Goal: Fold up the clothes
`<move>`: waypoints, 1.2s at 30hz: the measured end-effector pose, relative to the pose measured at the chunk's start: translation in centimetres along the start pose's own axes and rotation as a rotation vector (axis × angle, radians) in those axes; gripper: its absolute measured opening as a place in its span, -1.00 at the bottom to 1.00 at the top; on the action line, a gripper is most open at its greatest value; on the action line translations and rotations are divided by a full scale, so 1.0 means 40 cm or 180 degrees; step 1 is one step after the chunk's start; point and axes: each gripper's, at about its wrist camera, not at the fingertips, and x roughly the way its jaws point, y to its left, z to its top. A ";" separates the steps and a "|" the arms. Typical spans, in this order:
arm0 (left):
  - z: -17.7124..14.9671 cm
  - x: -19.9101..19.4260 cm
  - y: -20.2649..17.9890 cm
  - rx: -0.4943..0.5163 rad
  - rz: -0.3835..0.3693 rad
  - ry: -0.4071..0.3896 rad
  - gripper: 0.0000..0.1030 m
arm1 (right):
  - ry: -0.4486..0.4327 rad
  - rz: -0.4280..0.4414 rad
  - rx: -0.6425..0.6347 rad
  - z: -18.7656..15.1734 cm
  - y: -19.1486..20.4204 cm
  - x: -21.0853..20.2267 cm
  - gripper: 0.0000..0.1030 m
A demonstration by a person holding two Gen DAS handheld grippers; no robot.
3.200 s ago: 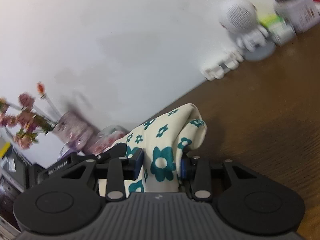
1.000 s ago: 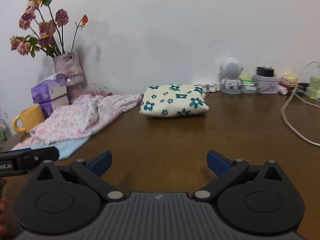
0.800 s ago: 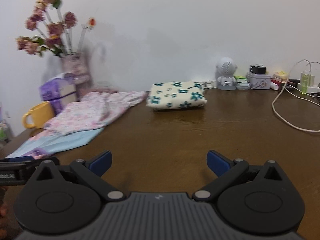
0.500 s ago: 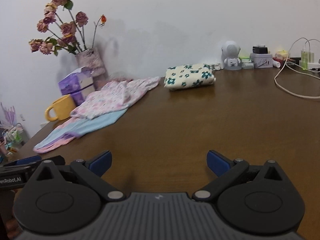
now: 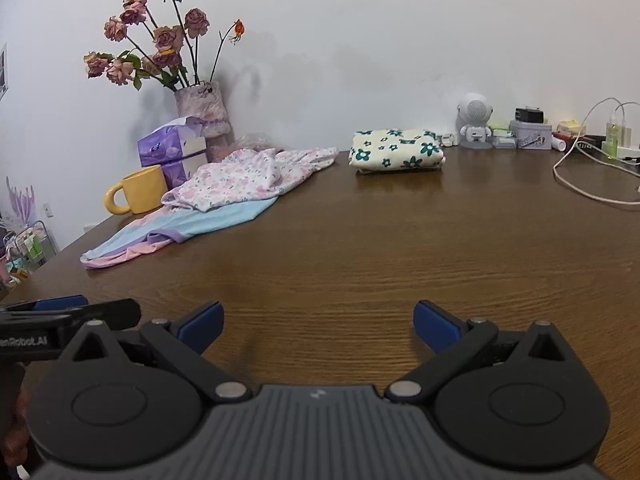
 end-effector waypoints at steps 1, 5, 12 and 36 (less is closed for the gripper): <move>0.000 0.002 0.002 -0.0023 0.0014 -0.0001 0.96 | 0.0001 -0.0001 -0.0001 -0.001 0.001 0.000 1.00; -0.003 0.001 0.008 -0.0093 -0.0004 -0.0081 1.00 | 0.0004 -0.0007 -0.0006 -0.006 0.005 0.000 1.00; -0.003 0.010 0.007 -0.0080 -0.0016 -0.0005 1.00 | 0.0015 -0.0033 0.0005 -0.011 0.008 0.002 1.00; -0.003 0.027 0.008 -0.0092 -0.0057 0.0156 1.00 | 0.0067 -0.0091 0.0026 -0.013 0.006 0.011 1.00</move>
